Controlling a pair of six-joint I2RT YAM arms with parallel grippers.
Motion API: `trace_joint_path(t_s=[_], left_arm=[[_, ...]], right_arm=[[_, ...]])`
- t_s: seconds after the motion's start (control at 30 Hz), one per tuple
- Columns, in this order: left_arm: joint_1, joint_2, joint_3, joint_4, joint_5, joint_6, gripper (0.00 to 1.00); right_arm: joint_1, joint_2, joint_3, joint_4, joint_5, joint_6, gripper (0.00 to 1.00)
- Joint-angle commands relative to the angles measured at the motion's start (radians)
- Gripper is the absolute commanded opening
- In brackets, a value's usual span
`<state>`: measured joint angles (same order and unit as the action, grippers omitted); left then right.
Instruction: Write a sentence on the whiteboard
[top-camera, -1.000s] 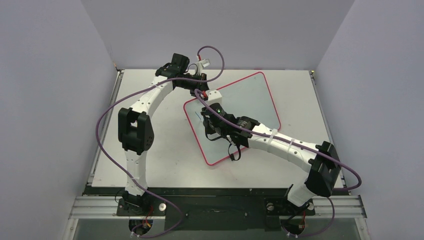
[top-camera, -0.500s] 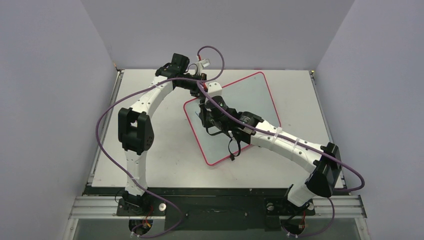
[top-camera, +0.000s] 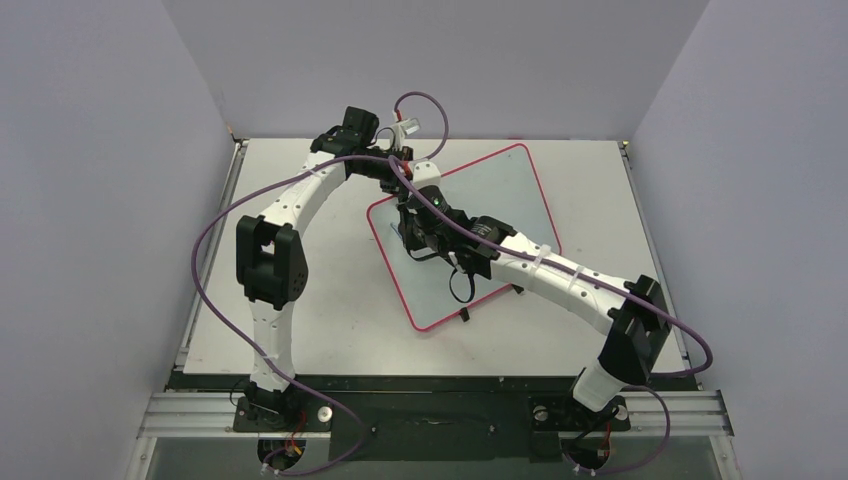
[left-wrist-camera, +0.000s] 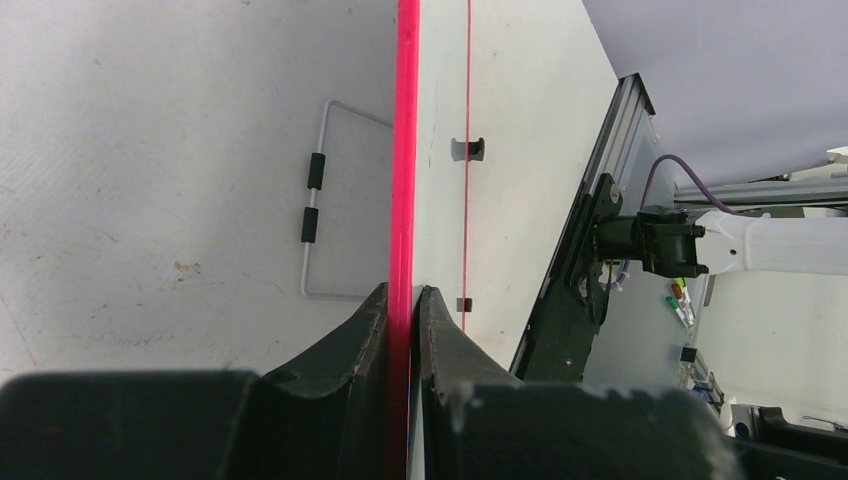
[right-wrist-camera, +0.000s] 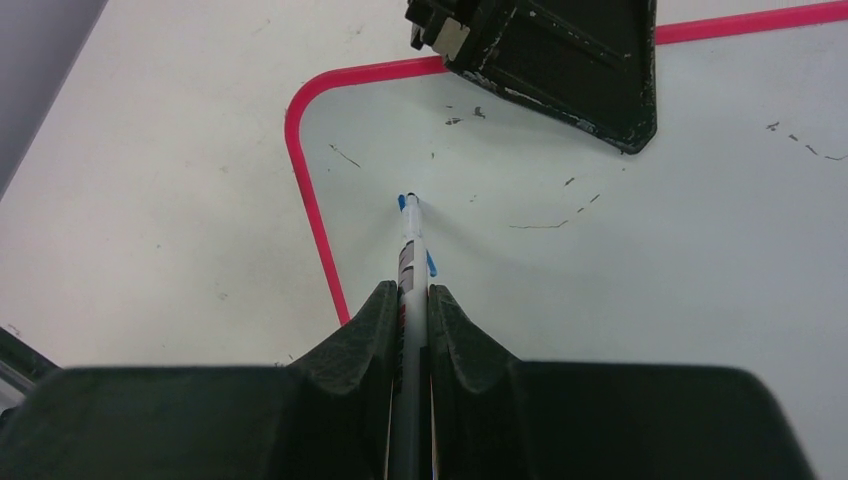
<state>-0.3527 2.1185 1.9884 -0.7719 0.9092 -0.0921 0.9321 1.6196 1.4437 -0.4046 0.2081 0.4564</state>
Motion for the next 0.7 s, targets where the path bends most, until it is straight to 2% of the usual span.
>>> trace_joint_path(t_s=[0.0,0.37,0.67], left_arm=[[-0.003,-0.034,0.033,0.011,-0.120,0.062,0.00],[-0.005,-0.042,0.035,0.007,-0.122,0.070,0.00],[-0.007,-0.051,0.030,0.007,-0.133,0.073,0.00]], right_arm=[[-0.006,0.011,0.050,0.043,-0.016,-0.003,0.00],[-0.011,0.018,0.036,0.049,-0.011,0.001,0.00],[-0.064,0.006,-0.002,0.047,-0.012,0.016,0.00]])
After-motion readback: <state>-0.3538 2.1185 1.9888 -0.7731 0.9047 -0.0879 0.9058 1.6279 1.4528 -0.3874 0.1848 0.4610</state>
